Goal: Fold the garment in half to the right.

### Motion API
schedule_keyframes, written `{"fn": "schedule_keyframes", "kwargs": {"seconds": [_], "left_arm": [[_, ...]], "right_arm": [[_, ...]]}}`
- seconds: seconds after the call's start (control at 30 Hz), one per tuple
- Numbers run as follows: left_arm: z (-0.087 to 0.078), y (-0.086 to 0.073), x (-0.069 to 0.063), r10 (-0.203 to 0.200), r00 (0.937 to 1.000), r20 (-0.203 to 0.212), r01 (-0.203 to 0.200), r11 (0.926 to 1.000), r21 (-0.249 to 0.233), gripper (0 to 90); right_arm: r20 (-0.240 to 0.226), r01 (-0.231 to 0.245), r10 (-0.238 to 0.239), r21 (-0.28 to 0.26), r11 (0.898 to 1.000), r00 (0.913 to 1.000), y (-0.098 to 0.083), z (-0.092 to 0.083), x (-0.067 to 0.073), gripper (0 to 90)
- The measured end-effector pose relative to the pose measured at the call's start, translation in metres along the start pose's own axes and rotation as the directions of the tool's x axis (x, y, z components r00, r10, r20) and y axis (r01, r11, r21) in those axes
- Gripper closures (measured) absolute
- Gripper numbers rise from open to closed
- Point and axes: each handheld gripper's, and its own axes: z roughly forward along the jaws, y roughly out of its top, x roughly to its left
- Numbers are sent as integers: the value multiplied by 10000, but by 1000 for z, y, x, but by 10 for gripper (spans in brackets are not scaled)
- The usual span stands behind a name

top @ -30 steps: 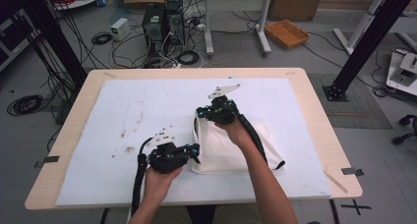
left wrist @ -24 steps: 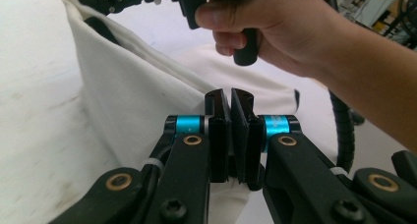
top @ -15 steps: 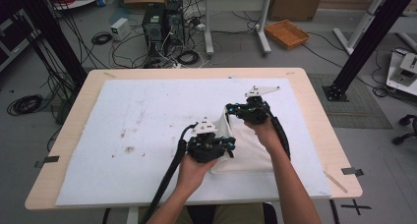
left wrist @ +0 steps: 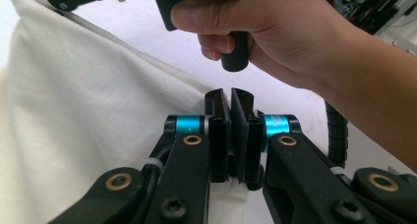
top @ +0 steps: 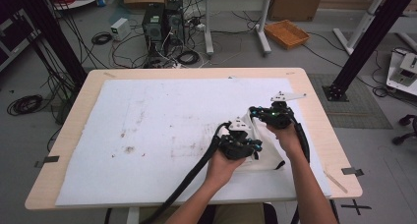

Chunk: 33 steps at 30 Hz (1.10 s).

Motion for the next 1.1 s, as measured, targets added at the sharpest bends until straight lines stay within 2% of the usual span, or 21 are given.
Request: {"fn": "schedule_keyframes", "kwargs": {"seconds": [0.27, 0.37, 0.4, 0.43, 0.47, 0.5, 0.57, 0.6, 0.67, 0.77, 0.9, 1.03, 1.1], "left_arm": [[32, -2, -6, -49, 9999, 158, 41, 9987, 498, 853], [39, -4, -7, 31, 10000, -19, -30, 9978, 659, 841], [40, -4, -7, 126, 9998, -123, -119, 9981, 608, 798], [39, -4, -6, 199, 9992, -340, -179, 9982, 573, 713], [37, -4, -5, 275, 9984, -491, -251, 9985, 497, 628], [33, -5, -4, 296, 9973, -671, -275, 9991, 319, 563], [21, -6, 2, 283, 9943, -1024, -284, 9996, 0, 448], [16, -7, 5, 336, 9927, -1161, -342, 9994, -32, 390], [2, -11, 15, 333, 9885, -1477, -384, 9988, -316, 331], [-21, -20, 31, 239, 9820, -1874, -390, 9963, -770, 288], [-51, -32, 53, 71, 9735, -2285, -371, 9912, -1272, 272], [-79, -43, 71, -31, 9645, -2639, -435, 9844, -1705, 271], [-92, -48, 78, -140, 9584, -2850, -408, 9818, -1857, 270]], "right_arm": [[609, -200, 181, 315, 9993, 9980, -22, -13, -17, 877], [909, -242, 197, 488, 9985, 9957, -29, -15, -20, 875], [986, -236, 179, 568, 9981, 9950, -30, -16, -20, 864], [1155, -283, 211, 615, 9977, 9931, -32, -17, -21, 819], [1332, -444, 363, 586, 9973, 9904, -33, -18, -21, 720], [1383, -671, 595, 504, 9965, 9886, -34, -21, -23, 663], [1628, -898, 833, 330, 9954, 9831, -36, -28, -24, 615], [1856, -914, 861, 205, 9956, 9788, -38, -33, -24, 596], [2086, -834, 806, 44, 9965, 9747, -41, -42, -22, 590], [2237, -641, 643, -85, 9979, 9725, -47, -57, -13, 606], [2132, -103, 88, 61, 9999, 9770, -60, -74, 6, 631], [1699, -22, -107, 756, 9971, 9854, -77, -79, 27, 656], [1614, -25, -130, 954, 9954, 9868, -83, -78, 34, 656]]}}
